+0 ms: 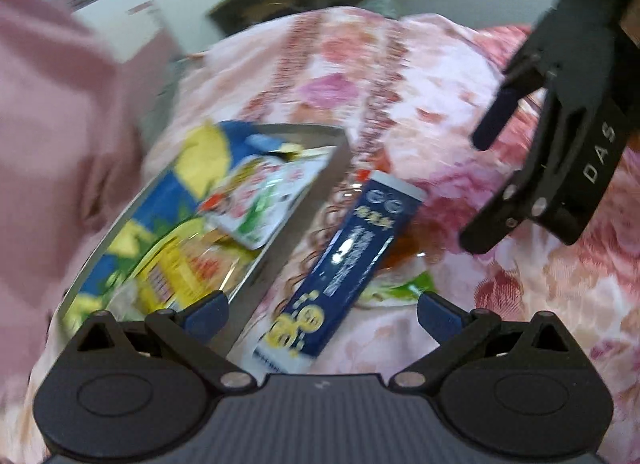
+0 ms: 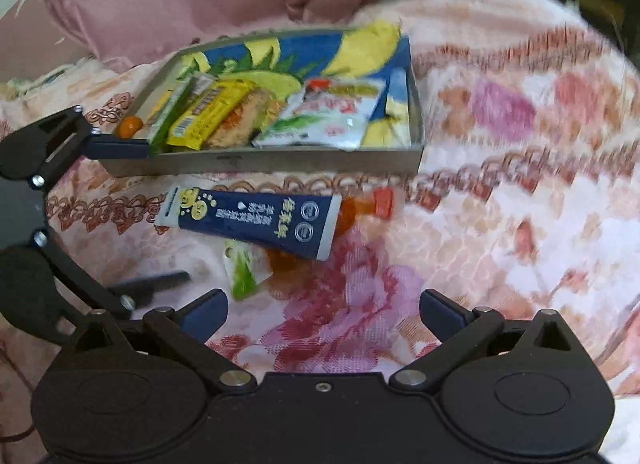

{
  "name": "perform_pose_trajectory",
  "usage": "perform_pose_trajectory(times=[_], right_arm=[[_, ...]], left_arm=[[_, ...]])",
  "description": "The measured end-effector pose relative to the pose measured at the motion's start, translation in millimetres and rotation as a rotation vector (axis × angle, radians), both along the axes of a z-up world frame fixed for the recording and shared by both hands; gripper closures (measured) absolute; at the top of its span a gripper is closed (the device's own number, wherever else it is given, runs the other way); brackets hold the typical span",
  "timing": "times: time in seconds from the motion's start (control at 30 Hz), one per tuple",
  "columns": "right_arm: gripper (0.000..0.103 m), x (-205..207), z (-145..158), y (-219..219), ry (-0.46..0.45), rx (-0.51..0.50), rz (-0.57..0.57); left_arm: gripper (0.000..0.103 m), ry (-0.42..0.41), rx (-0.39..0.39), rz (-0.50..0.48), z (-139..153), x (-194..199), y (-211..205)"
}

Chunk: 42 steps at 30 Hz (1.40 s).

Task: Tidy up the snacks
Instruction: 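Close the left gripper on the blue Se tube packet while the right gripper closes on the orange clear packet, then carry the blue tube packet and orange clear packet in both grippers over the tray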

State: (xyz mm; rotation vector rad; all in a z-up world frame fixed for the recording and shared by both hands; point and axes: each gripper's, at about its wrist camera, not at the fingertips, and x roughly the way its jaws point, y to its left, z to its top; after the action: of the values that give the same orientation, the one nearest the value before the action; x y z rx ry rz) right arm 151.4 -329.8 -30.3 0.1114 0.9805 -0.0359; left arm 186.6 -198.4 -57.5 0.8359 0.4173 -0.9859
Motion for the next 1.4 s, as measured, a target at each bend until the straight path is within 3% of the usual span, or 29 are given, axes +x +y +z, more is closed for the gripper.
perform_pose_trajectory(times=[0.1,0.2,0.37,0.6,0.83,0.93,1.1,1.27,1.4], right_arm=[[0.005,3.4,-3.6,2.9,0.006,0.020,0.023],[0.008,6.5,-5.9,4.2,0.004,0.046,0.036],[0.017,10.8,-11.5,0.9,0.025,0.157,0.025],[0.025,10.8,-12.1,0.3,0.011,0.177,0.016],[0.026,8.7,-9.8,-8.1,-0.035,0.183,-0.025],[0.029,13.2,-11.3,-6.9,-0.059,0.177,-0.030],[0.040,30.0,-20.1,-4.0,-0.086,0.193,-0.045],[0.041,45.1,-34.1,-13.3,-0.109,0.302,-0.136],[0.037,59.8,-42.8,-18.0,-0.124,0.369,-0.213]], left_arm=[[0.002,0.008,0.043,-0.046,-6.7,7.5,-9.6],[0.012,0.062,0.076,-0.070,-9.8,19.6,-14.4],[0.044,0.166,0.100,-0.045,-13.4,33.0,-10.4],[0.048,0.250,0.089,0.128,-7.4,38.9,-8.8],[0.050,0.424,0.007,0.501,-0.1,50.1,15.6],[0.051,0.465,-0.029,0.617,1.8,48.3,29.3],[0.053,0.483,-0.089,0.724,-0.6,42.4,47.6],[0.053,0.551,-0.195,0.822,-1.6,38.3,69.4],[0.053,0.588,-0.231,0.861,-0.8,38.9,74.7]])
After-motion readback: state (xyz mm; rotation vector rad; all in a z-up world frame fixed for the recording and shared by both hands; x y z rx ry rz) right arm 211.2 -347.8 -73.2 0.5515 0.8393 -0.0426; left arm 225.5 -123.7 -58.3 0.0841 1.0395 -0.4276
